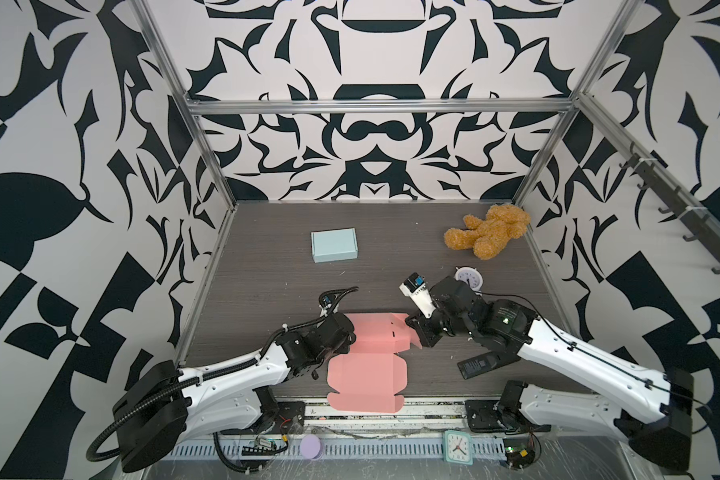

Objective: Fold the paper box

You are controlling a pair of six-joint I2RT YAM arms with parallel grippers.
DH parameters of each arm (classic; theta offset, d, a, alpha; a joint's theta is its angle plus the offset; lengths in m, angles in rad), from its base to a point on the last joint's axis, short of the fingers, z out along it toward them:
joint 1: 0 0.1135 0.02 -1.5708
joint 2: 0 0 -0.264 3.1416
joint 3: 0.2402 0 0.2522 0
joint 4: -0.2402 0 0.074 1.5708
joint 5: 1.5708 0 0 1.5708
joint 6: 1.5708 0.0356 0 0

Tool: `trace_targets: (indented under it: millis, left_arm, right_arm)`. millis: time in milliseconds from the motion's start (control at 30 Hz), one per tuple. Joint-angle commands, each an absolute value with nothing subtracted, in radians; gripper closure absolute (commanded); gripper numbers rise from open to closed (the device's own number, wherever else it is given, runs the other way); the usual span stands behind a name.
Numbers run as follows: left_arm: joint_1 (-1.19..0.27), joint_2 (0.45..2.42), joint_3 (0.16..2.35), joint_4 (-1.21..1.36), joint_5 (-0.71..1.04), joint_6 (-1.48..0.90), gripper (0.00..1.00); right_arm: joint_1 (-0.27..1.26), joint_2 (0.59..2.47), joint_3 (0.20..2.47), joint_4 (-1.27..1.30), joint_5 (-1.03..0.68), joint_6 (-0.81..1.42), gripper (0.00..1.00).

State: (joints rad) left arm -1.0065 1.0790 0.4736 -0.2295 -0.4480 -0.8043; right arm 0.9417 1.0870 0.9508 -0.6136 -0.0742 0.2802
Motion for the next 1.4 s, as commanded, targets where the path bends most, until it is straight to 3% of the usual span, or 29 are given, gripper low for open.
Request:
trace_targets:
  millis: [0,967,1367]
  left_arm:
    - [-1.009,1.062,0.51,-0.246,-0.446,-0.832,1.0]
    - [-0.977,1.106,0.604,-0.207,-0.5,-0.784,1.0]
    - [-0.873,1.1,0.598,-0.19,-0.444,-0.739,1.0]
  right_arm:
    - [0.945,1.102,0.975,-0.584,-0.002,0.288,1.0]
    - [0.913,1.289,1.01,-0.42,-0.021,0.205,1.0]
    - [0.881,1.155,1.018,-0.491,0.042,0.192,1.0]
